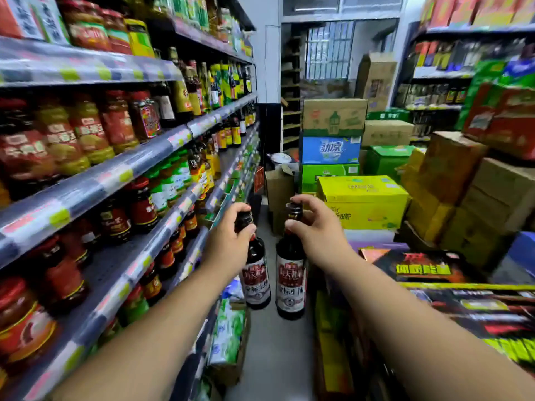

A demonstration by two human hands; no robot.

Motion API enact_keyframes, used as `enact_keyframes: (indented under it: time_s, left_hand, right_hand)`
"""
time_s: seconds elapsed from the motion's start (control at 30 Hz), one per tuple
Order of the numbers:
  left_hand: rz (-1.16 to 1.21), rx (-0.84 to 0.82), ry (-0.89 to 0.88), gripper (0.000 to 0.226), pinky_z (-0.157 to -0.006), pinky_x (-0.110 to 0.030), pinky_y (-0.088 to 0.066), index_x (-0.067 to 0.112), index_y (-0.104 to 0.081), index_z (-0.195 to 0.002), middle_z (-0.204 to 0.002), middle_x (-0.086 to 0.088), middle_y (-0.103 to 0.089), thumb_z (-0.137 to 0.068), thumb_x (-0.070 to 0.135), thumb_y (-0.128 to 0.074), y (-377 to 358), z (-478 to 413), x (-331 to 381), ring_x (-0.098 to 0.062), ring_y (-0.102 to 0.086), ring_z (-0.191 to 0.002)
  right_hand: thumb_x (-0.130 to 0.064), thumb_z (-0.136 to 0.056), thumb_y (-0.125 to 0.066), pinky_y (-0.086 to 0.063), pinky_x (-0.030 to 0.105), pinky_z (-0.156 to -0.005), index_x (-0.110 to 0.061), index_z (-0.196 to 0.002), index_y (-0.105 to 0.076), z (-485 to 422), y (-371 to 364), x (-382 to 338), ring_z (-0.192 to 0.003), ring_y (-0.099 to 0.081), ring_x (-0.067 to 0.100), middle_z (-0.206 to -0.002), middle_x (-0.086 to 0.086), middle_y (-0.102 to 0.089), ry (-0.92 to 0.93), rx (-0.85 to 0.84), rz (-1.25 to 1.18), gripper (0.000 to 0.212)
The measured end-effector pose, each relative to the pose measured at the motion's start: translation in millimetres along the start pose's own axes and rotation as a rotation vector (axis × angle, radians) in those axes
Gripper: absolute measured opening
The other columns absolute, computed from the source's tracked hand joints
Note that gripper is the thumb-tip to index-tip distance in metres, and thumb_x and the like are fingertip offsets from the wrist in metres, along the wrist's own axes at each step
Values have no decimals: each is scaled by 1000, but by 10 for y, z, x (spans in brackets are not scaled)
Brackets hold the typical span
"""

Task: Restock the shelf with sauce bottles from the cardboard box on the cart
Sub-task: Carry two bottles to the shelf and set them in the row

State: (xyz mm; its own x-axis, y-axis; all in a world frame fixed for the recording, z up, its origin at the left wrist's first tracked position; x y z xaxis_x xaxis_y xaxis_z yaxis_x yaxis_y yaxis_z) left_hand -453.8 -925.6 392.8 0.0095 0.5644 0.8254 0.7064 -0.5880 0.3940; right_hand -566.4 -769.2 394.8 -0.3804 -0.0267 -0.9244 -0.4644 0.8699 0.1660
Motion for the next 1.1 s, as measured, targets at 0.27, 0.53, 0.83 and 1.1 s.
enact_keyframes:
  time_s: [0.27, 0.53, 0.83, 1.1]
  left_hand:
    - [-14, 17, 15, 27, -85, -37, -51, 48, -49, -106, -114, 10, -61, -90, 29, -58, -450, -1774, -660, -15, -60, -101]
    - [47, -4, -6, 37, -73, -48, -54, 60, -45, -97, -98, 4, -62, -92, 24, -56, -1021, -3564, -1314, -25, -63, -83]
    - [24, 16, 41, 30, -69, -51, -53, 51, -48, -103, -95, -5, -62, -94, 23, -54, -1666, -5271, -1997, -35, -62, -79]
    - [-86, 179, 115, 30, -54, -35, -43, 47, -47, -103, -81, 0, -61, -94, 20, -55, -1811, -6579, -2539, -18, -54, -58]
  right_hand:
    - [-3, -85, -70, -56, 23, -75, -27, -113, -61, -1762, -247, 591, -84, -67, -5, -93, -14, -71, -11, -49, -6, 38]
    - [-7, -85, -71, -59, 37, -84, -36, -109, -60, -3494, -308, 1294, -94, -70, 10, -103, -6, -72, -24, 30, 31, 40]
    - [-11, -84, -71, -59, 36, -81, -50, -96, -60, -5421, -321, 1979, -88, -70, 10, -95, -7, -74, -7, -32, 96, 42]
    - [-12, -87, -70, -57, 29, -82, -46, -107, -58, -7113, -843, 2421, -94, -67, 4, -104, -10, -71, 97, -230, 135, 41]
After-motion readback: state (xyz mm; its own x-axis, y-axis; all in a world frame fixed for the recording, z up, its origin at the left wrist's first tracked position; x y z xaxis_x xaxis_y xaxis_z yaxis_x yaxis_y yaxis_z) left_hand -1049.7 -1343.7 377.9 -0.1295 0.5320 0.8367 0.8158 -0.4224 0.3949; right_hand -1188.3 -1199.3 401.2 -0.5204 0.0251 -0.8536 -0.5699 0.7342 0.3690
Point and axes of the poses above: each hand's wrist, its own z-axis away from the middle knuckle, its own y-axis out of the back of the hand, x = y × z, the point moved 10 cm from there along -z, towards the middle knuckle
